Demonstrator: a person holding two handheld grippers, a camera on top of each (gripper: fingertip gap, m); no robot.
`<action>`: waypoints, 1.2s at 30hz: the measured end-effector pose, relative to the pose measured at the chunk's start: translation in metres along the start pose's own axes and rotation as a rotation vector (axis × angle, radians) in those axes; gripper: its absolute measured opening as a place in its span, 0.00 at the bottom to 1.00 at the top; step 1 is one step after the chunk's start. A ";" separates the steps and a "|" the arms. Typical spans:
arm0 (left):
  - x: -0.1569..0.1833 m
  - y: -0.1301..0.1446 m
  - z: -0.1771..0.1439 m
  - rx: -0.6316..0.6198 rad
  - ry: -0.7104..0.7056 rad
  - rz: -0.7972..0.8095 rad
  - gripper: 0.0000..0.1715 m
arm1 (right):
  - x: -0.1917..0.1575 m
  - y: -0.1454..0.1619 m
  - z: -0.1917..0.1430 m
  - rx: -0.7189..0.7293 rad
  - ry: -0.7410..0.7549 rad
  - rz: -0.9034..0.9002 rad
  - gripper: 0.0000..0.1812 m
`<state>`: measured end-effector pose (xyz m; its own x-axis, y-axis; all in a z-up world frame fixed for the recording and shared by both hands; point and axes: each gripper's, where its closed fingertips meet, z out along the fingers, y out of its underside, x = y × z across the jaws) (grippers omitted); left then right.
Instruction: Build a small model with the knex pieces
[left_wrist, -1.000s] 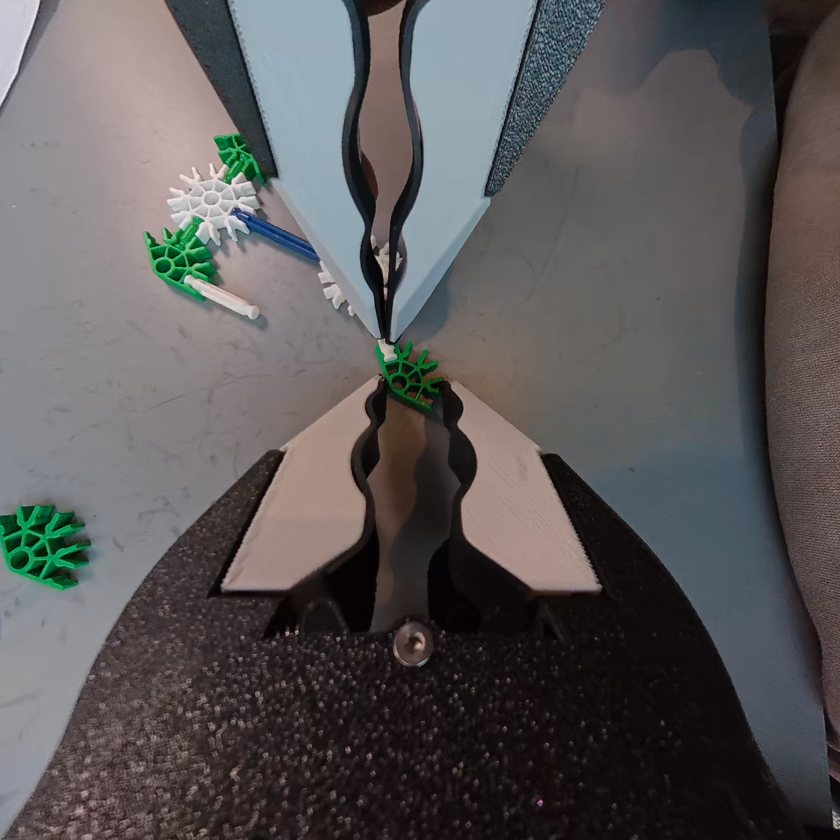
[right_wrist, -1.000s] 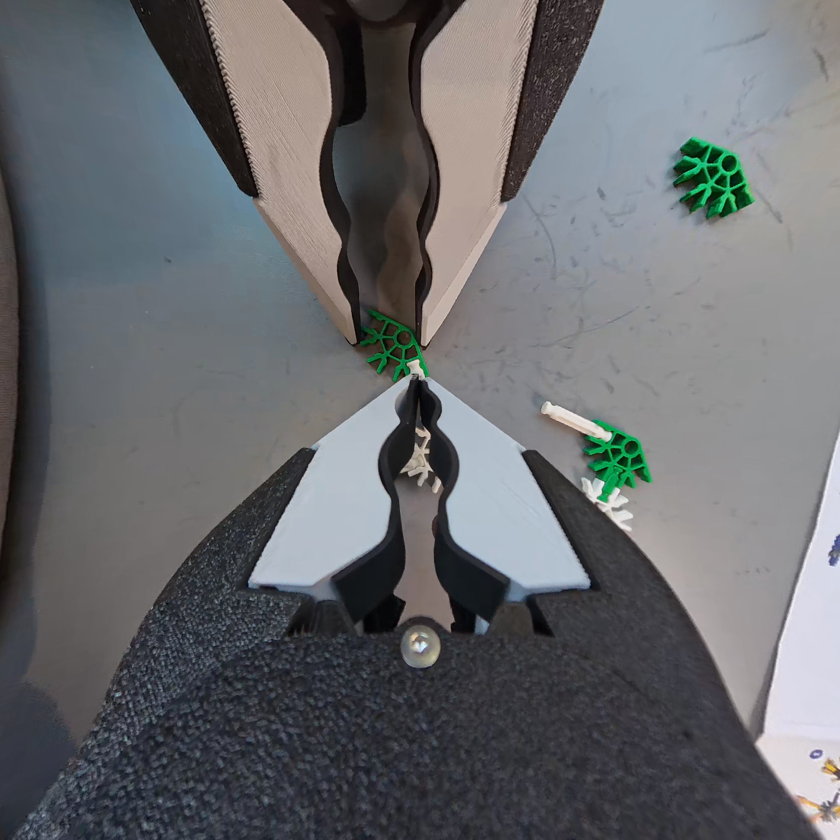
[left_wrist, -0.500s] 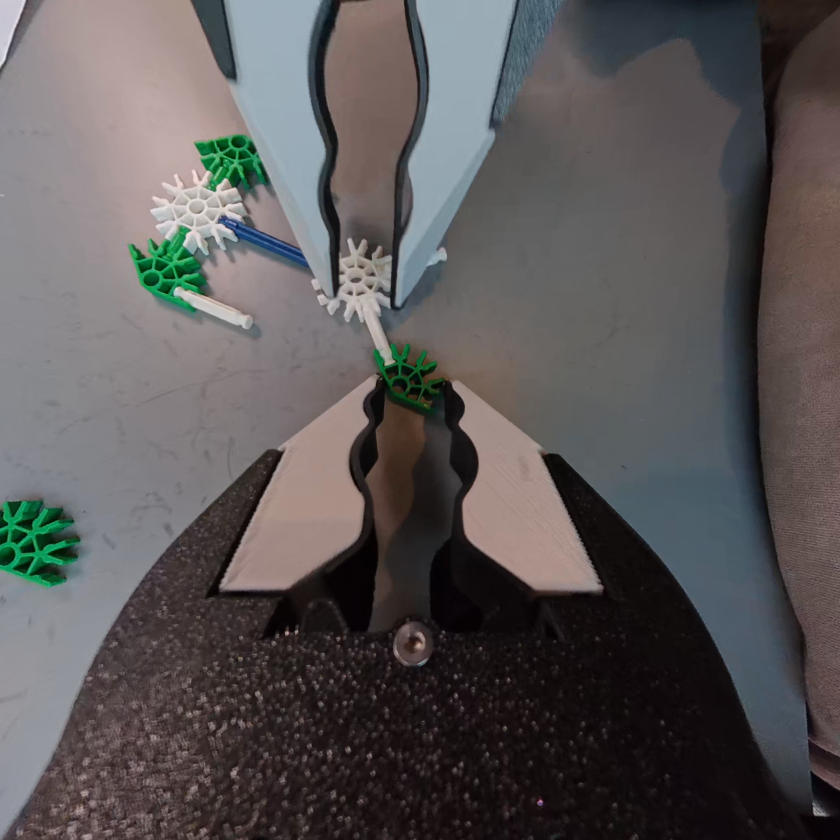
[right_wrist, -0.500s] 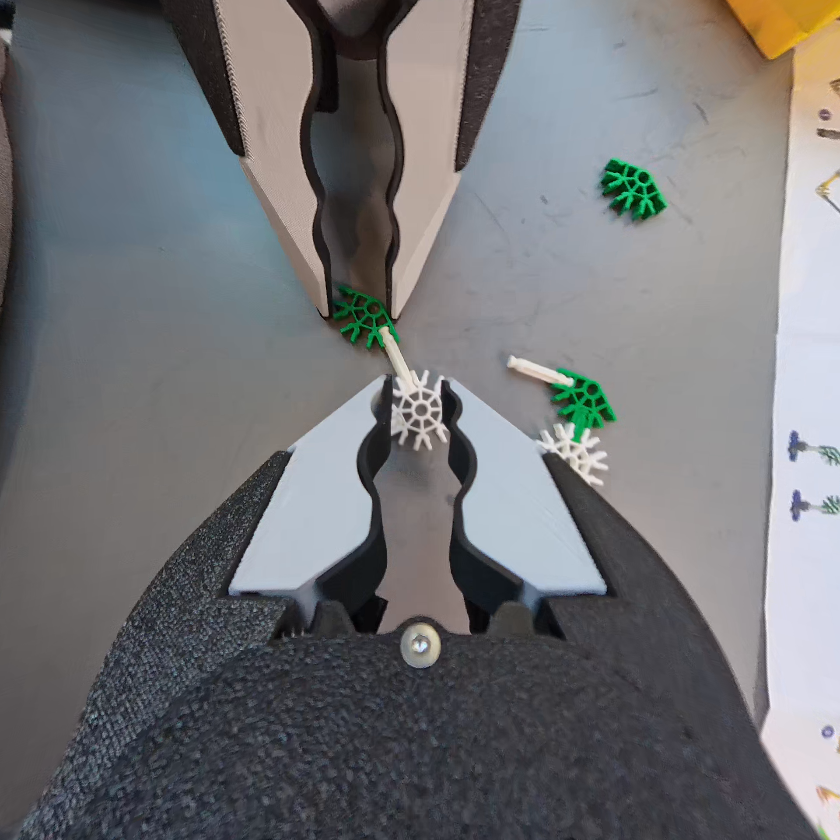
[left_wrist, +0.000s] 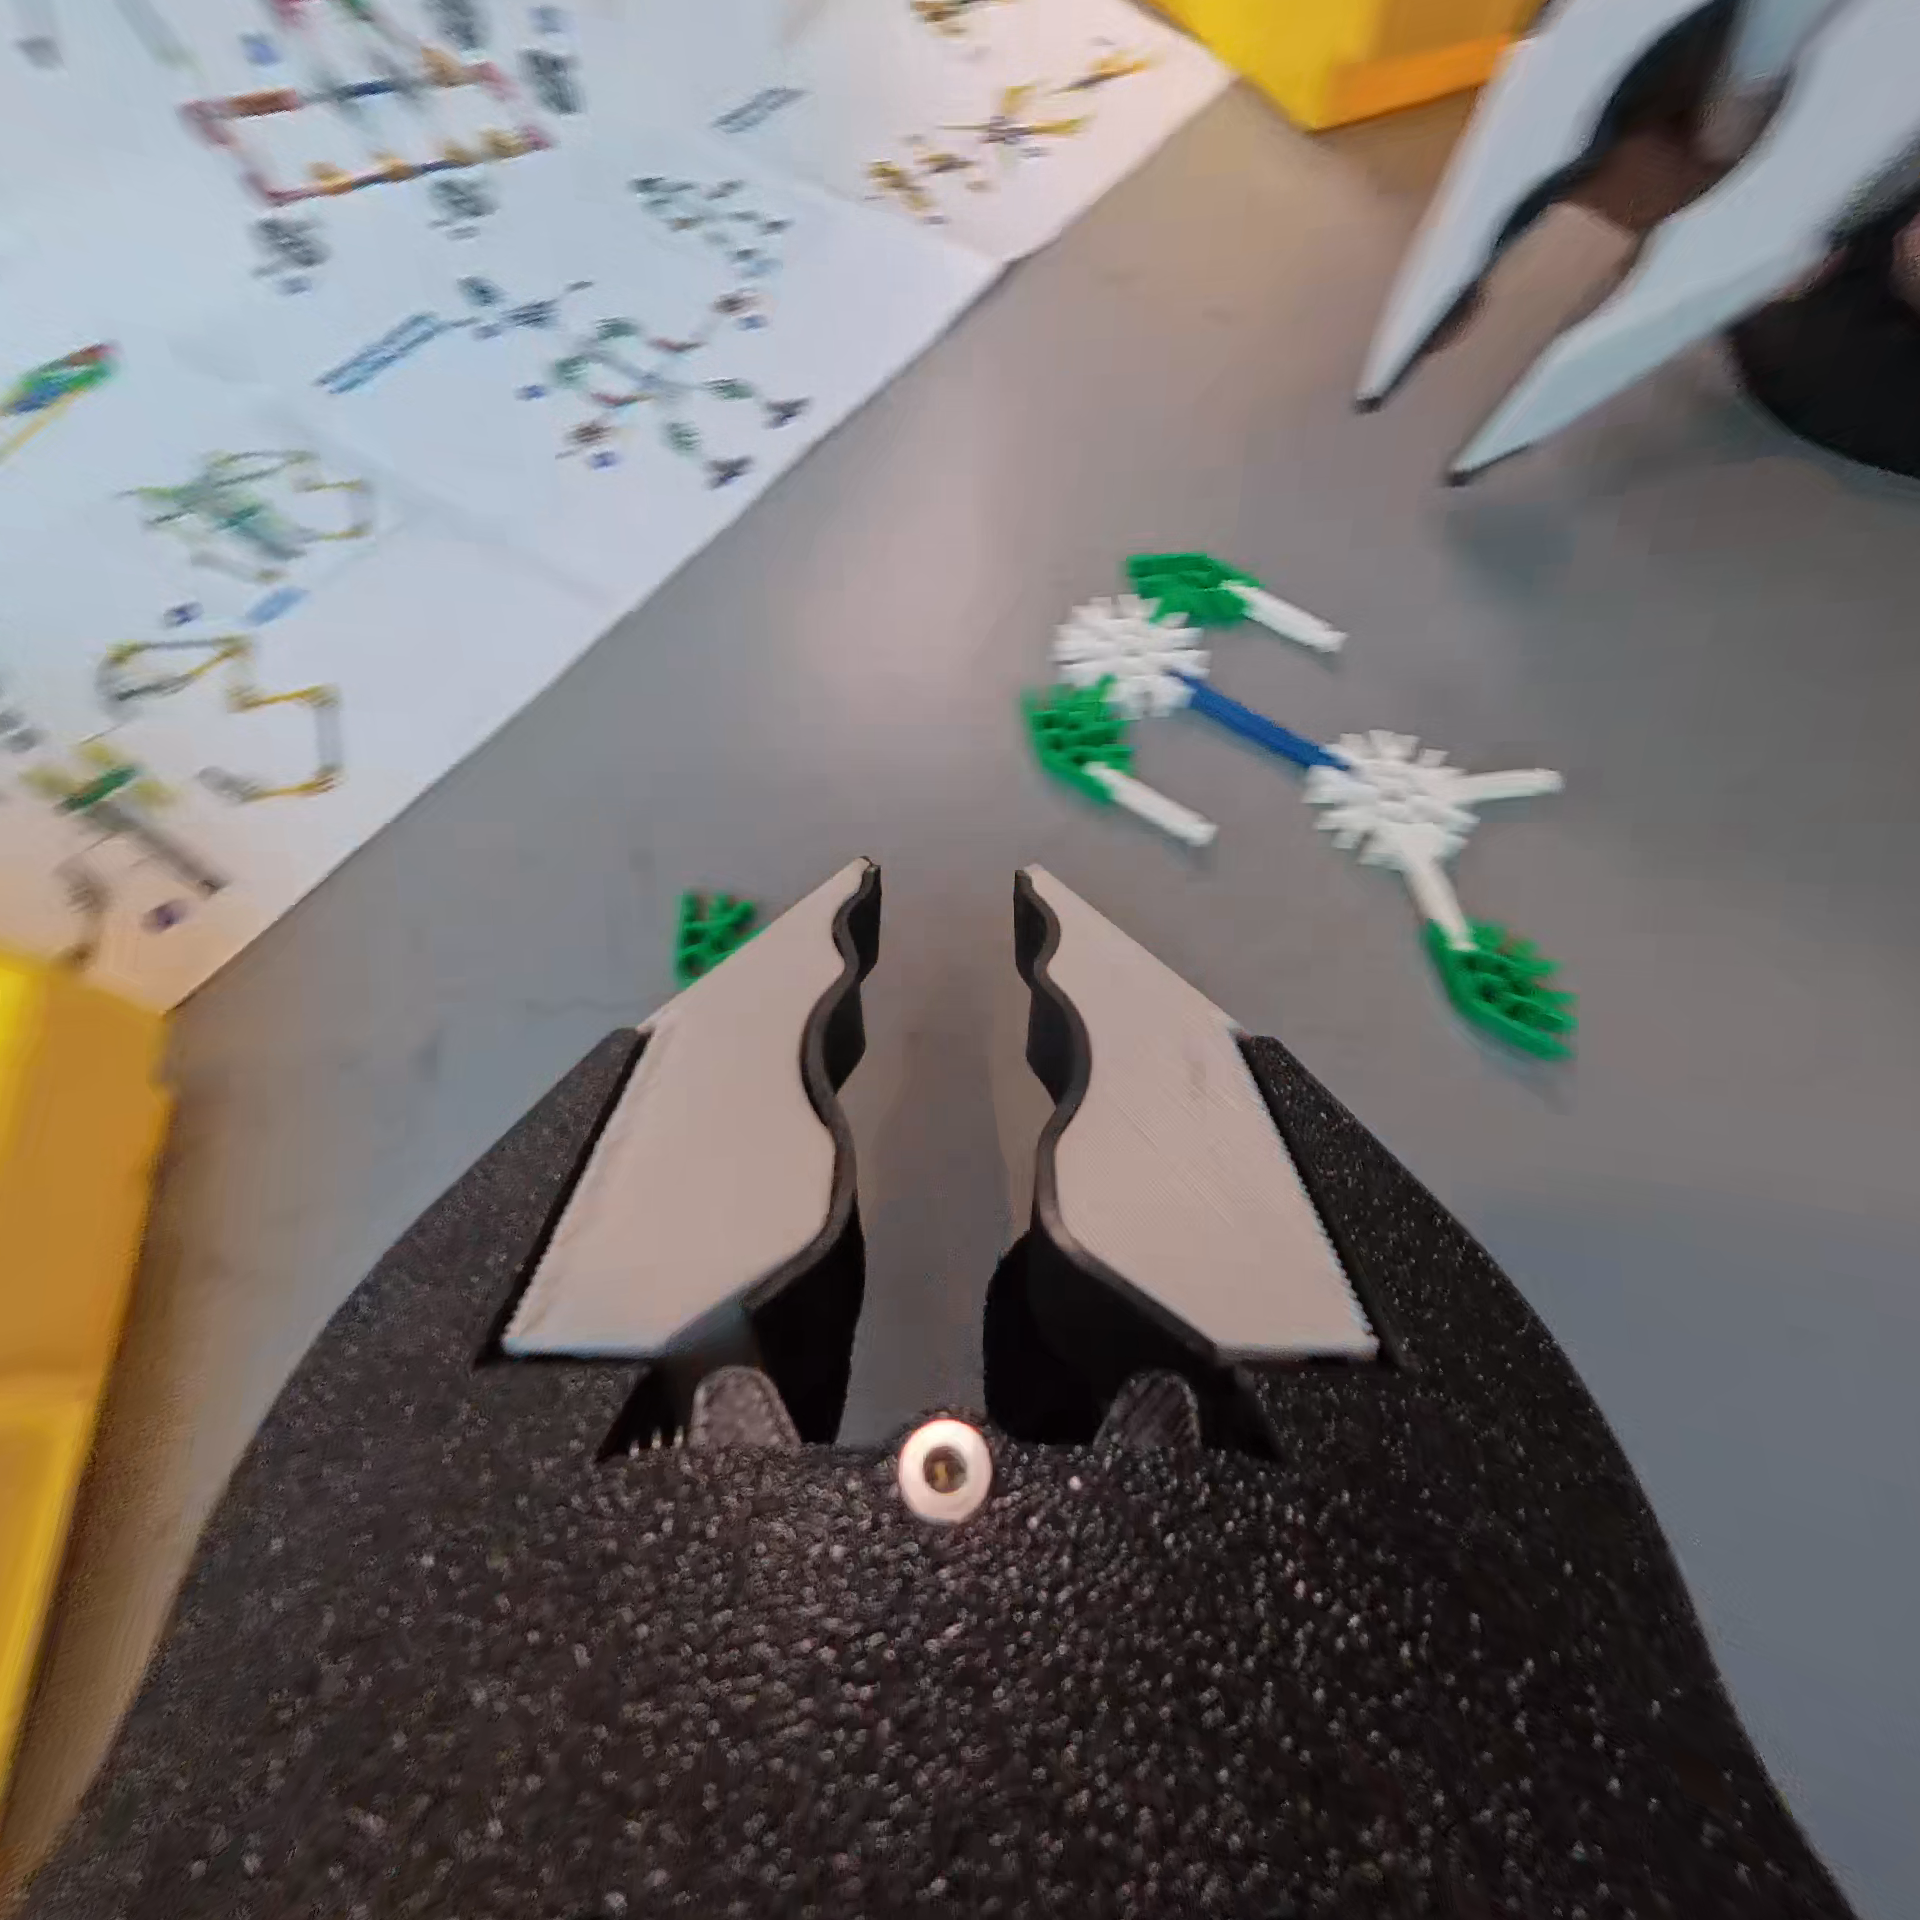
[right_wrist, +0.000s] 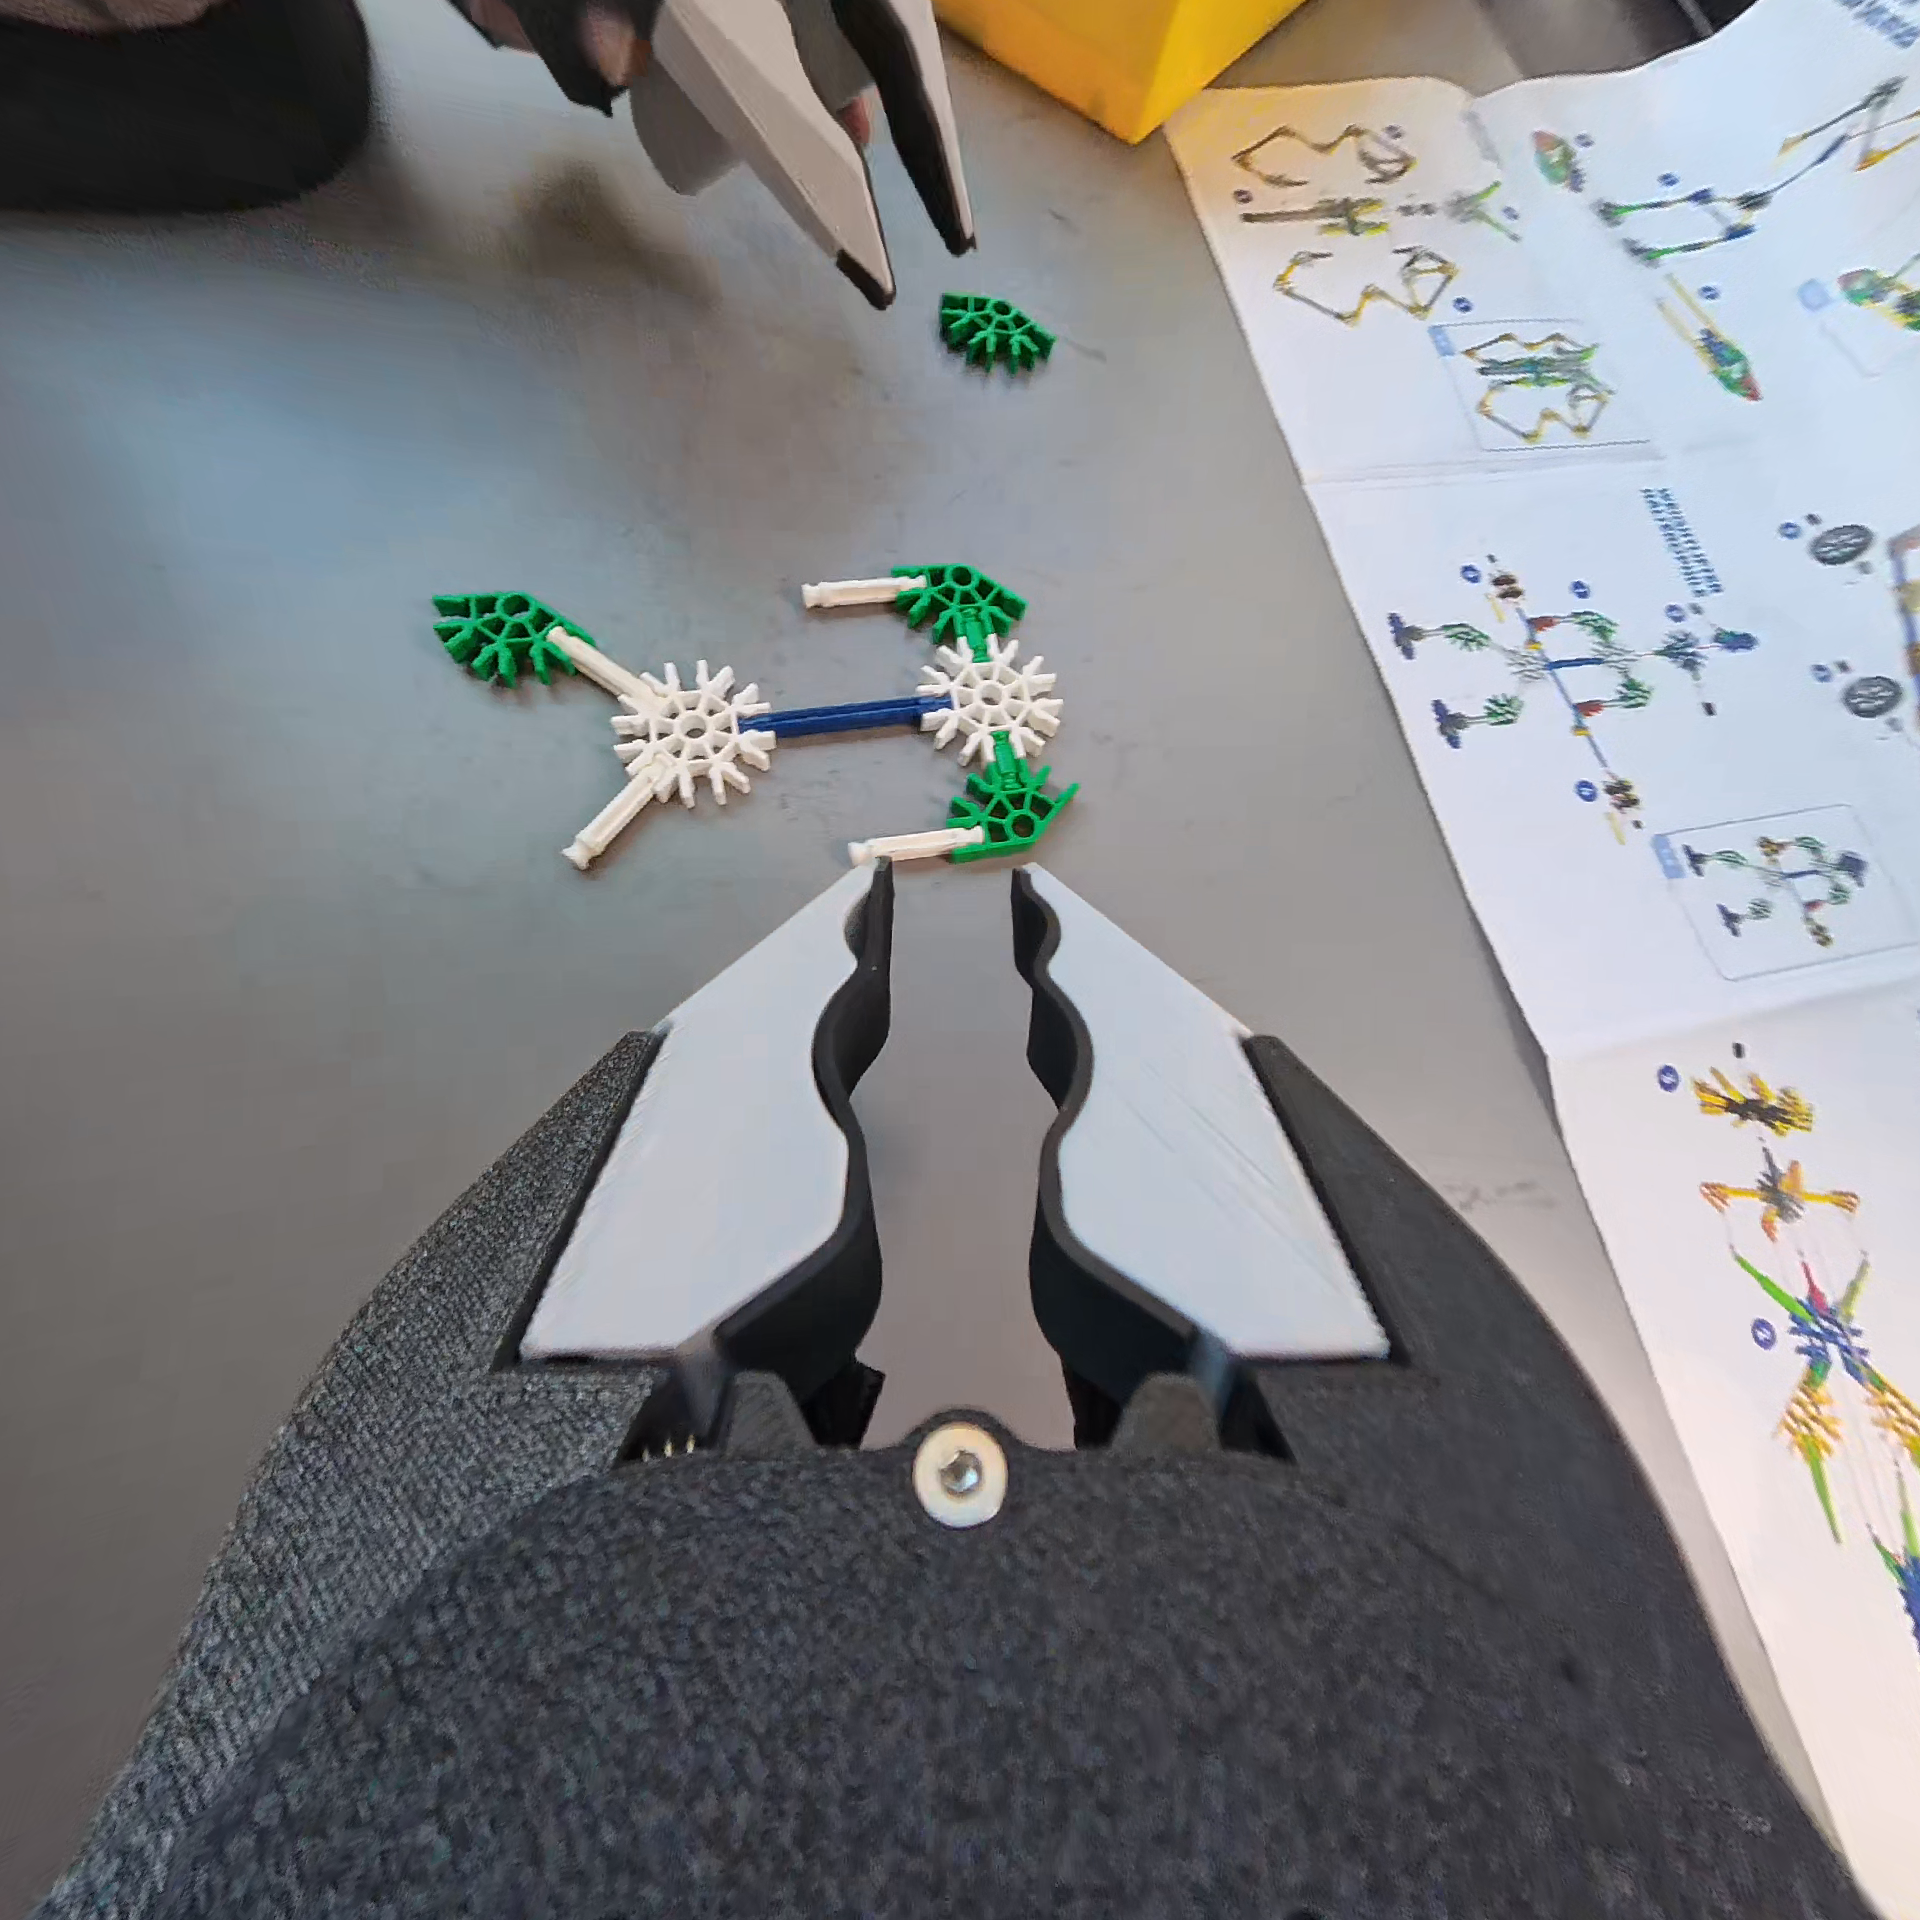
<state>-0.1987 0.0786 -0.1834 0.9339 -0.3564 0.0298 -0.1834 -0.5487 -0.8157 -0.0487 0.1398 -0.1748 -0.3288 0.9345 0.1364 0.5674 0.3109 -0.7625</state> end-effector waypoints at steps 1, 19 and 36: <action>-0.019 0.006 -0.001 -0.016 -0.077 -0.033 0.14 | 0.005 -0.002 -0.001 0.015 0.027 0.001 0.12; 0.091 -0.028 0.011 0.173 0.296 0.355 0.12 | -0.044 -0.032 0.013 0.137 -0.141 -0.044 0.20; 0.146 -0.018 0.017 0.132 0.431 0.451 0.15 | -0.081 -0.018 0.020 -0.003 -0.250 -0.123 0.13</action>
<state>-0.0537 0.0489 -0.1745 0.5616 -0.8178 -0.1259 -0.4646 -0.1859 -0.8658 -0.0472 0.0553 -0.1843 -0.5708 0.8183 0.0675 0.5140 0.4202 -0.7478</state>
